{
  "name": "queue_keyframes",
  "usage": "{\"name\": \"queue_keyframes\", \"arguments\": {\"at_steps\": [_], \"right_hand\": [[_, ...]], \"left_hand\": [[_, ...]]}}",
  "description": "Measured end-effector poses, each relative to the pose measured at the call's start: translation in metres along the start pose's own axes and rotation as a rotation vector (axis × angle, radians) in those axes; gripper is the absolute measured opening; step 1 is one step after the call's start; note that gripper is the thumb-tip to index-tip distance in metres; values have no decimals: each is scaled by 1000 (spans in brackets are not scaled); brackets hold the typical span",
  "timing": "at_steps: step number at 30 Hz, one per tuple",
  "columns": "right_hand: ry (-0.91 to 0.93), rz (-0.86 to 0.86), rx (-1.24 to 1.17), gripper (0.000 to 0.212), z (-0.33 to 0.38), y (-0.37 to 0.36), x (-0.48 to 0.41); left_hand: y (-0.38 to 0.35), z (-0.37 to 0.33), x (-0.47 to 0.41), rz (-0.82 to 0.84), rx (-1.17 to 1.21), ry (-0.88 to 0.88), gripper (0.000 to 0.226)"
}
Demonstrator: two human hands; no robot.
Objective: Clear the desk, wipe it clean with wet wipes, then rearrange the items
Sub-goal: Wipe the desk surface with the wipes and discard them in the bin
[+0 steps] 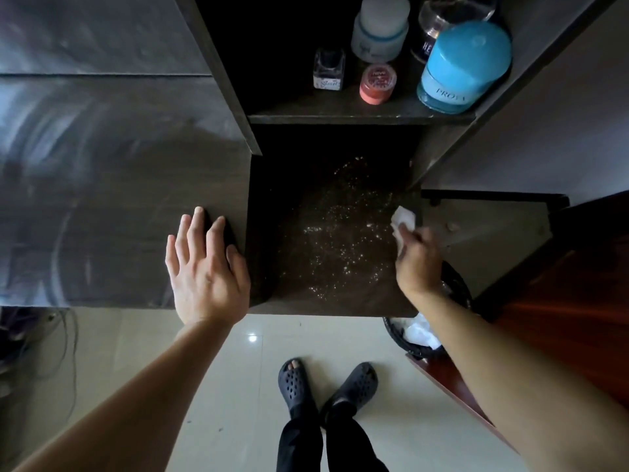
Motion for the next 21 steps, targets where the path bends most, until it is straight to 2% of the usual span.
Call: {"name": "queue_keyframes", "arguments": {"at_steps": [3, 6, 8, 11, 13, 15, 17, 18, 21], "right_hand": [[159, 195, -52, 22, 17, -28, 68], [303, 416, -97, 30, 24, -35, 126], [309, 391, -121, 36, 19, -23, 113], [140, 138, -47, 43, -2, 7, 32], [7, 49, 54, 41, -19, 17, -17], [-80, 30, 90, 33, -21, 12, -31], [-45, 51, 32, 17, -6, 1, -10], [34, 95, 5, 14, 5, -8, 12], [311, 416, 8, 3, 29, -47, 102]], "left_hand": [[0, 0, 0, 15, 0, 5, 45], [1, -2, 1, 33, 0, 16, 46], [2, -3, 0, 35, -3, 16, 47], [-1, -1, 0, 35, -8, 9, 47], [-1, -1, 0, 33, -12, 5, 47], [-1, -1, 0, 33, -15, 1, 47], [-1, -1, 0, 39, -17, 2, 47], [0, -2, 0, 43, -18, 5, 47], [3, -4, 0, 56, -20, 11, 49]]}}
Point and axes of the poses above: each hand's wrist, its own x-axis away from the middle knuckle, its own y-axis out of the back of the hand, z = x × y, the point moved 8 cm from there along -x, towards the middle knuckle
